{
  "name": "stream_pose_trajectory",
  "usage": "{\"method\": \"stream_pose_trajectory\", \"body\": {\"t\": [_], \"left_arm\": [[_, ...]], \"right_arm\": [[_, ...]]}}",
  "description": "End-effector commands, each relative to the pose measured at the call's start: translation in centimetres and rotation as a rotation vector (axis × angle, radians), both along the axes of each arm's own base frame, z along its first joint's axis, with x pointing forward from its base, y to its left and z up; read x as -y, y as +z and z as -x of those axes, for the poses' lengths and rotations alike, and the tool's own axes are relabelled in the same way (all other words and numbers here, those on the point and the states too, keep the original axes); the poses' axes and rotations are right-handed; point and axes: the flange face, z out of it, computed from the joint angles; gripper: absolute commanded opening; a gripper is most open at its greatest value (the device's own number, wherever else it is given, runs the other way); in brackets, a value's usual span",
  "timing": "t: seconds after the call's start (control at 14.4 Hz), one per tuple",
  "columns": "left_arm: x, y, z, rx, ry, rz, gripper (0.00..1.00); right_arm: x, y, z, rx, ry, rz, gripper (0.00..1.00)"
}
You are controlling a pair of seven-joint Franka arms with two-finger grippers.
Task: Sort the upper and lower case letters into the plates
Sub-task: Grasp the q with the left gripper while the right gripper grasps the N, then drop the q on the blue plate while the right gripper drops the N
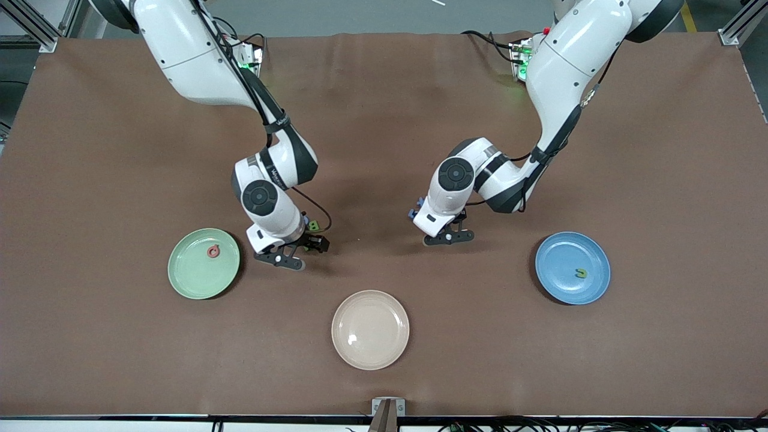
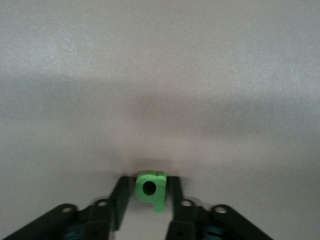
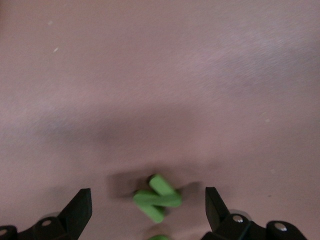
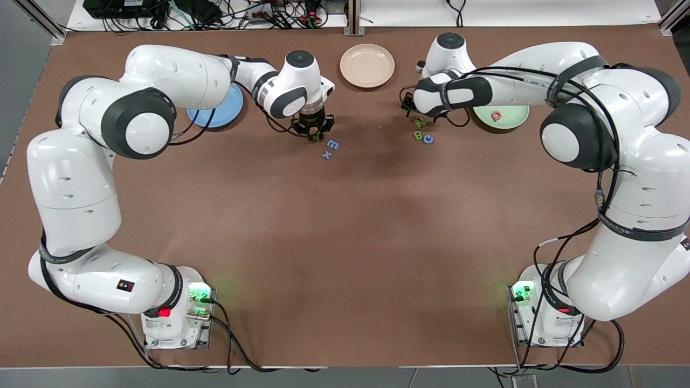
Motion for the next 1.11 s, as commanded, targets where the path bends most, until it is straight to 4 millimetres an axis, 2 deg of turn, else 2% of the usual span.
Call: {"method": "stream_pose_trajectory", "body": {"t": [0.0, 0.14, 0.21, 0.28, 0.49, 0.7, 0.77, 1.04], "left_arm": [[-0.1, 0.1, -0.5, 0.022, 0.004, -0.009, 0.10], [-0.9, 1.3, -1.8, 0.041, 0.019, -0.005, 0.02], [-1.4, 1.8, -2.5, 0.053, 0.027, -0.002, 0.01], [-2.4, 2.5, -3.6, 0.061, 0.019, -0.006, 0.01], [-6.7, 6.3, -7.3, 0.070, -0.029, -0.046, 0.01], [-12.6, 8.3, -10.0, 0.049, -0.114, -0.086, 0.01], [-15.1, 8.5, -10.9, 0.036, -0.145, -0.095, 0.01], [-23.5, 8.4, -12.7, -0.026, -0.217, -0.118, 0.03]], "right_arm": [[-0.2, 0.2, -0.3, 0.012, 0.127, 0.009, 1.00], [0.0, 0.1, -0.2, 0.014, 0.220, 0.011, 1.00], [-0.1, 0.1, -0.2, 0.015, 0.244, 0.012, 1.00], [0.2, 0.0, -0.2, 0.010, 0.278, 0.014, 1.00], [1.0, -0.9, 0.3, -0.004, 0.404, 0.022, 0.97], [1.1, -1.3, 0.7, -0.012, 0.412, 0.023, 0.97], [1.1, -1.4, 0.8, -0.014, 0.413, 0.025, 0.94], [0.8, -1.5, 1.1, -0.016, 0.419, 0.025, 0.71]]}}
